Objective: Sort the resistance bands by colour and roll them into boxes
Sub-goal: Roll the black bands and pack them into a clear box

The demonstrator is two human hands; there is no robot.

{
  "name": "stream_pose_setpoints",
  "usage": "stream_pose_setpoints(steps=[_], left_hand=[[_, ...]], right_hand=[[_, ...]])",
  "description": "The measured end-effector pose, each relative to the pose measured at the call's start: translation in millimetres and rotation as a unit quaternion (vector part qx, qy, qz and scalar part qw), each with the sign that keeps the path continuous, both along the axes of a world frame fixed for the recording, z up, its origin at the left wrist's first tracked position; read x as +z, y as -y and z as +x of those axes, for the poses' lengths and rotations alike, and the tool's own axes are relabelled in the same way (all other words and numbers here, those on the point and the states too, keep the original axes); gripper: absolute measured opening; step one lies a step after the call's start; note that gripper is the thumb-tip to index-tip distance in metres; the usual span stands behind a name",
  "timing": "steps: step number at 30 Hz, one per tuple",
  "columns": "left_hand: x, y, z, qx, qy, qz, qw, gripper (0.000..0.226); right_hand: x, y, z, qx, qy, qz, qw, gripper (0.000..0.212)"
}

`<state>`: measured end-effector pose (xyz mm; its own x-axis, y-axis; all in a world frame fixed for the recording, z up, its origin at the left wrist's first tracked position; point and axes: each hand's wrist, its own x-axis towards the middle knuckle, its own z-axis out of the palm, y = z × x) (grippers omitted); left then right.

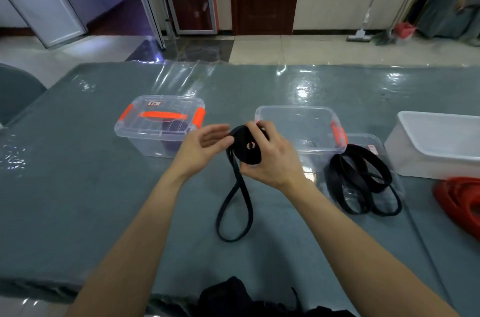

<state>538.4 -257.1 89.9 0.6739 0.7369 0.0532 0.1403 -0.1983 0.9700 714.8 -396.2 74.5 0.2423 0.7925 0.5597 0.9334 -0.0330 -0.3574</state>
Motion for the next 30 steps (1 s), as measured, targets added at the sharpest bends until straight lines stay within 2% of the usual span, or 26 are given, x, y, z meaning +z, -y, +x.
stream_pose_setpoints(steps=[4,9,11,13,14,18,22,26,30], left_hand=[[3.2,0.0,14.8,-0.018,-0.015,0.017,1.000,0.019],[10.1,-10.0,19.3,-0.055,-0.046,0.009,0.997,0.019],[12.5,-15.7,20.9,-0.057,-0.068,0.026,0.996,0.016],[14.4,-22.4,21.3,-0.071,-0.106,0.062,0.990,0.018],[16.1,-25.2,21.5,-0.083,-0.128,0.082,0.985,0.020],[27.7,-31.4,28.4,-0.146,-0.193,0.153,0.958,0.023],[39.1,-33.9,40.0,-0.203,-0.198,0.164,0.945,0.023],[36.1,-39.4,44.1,-0.207,-0.121,0.079,0.968,0.033],[9.9,-41.7,40.8,-0.156,-0.055,0.004,0.986,0.039]], right_hand=[[-1.6,0.6,0.6,0.013,0.015,0.006,1.000,0.076],[0.6,0.6,7.0,0.016,0.025,-0.009,1.000,0.070],[1.2,2.6,12.9,0.039,-0.028,-0.049,0.998,0.086],[5.2,5.0,25.2,0.045,-0.140,-0.121,0.982,0.109],[8.5,5.5,31.9,0.039,-0.172,-0.145,0.974,0.110],[20.5,1.8,49.1,0.020,-0.154,-0.202,0.967,0.066],[18.9,-2.1,46.3,0.062,-0.280,-0.215,0.934,0.018],[13.6,2.7,50.4,0.077,-0.401,-0.138,0.902,0.018],[6.8,7.2,56.3,0.064,-0.531,-0.049,0.844,0.012]])
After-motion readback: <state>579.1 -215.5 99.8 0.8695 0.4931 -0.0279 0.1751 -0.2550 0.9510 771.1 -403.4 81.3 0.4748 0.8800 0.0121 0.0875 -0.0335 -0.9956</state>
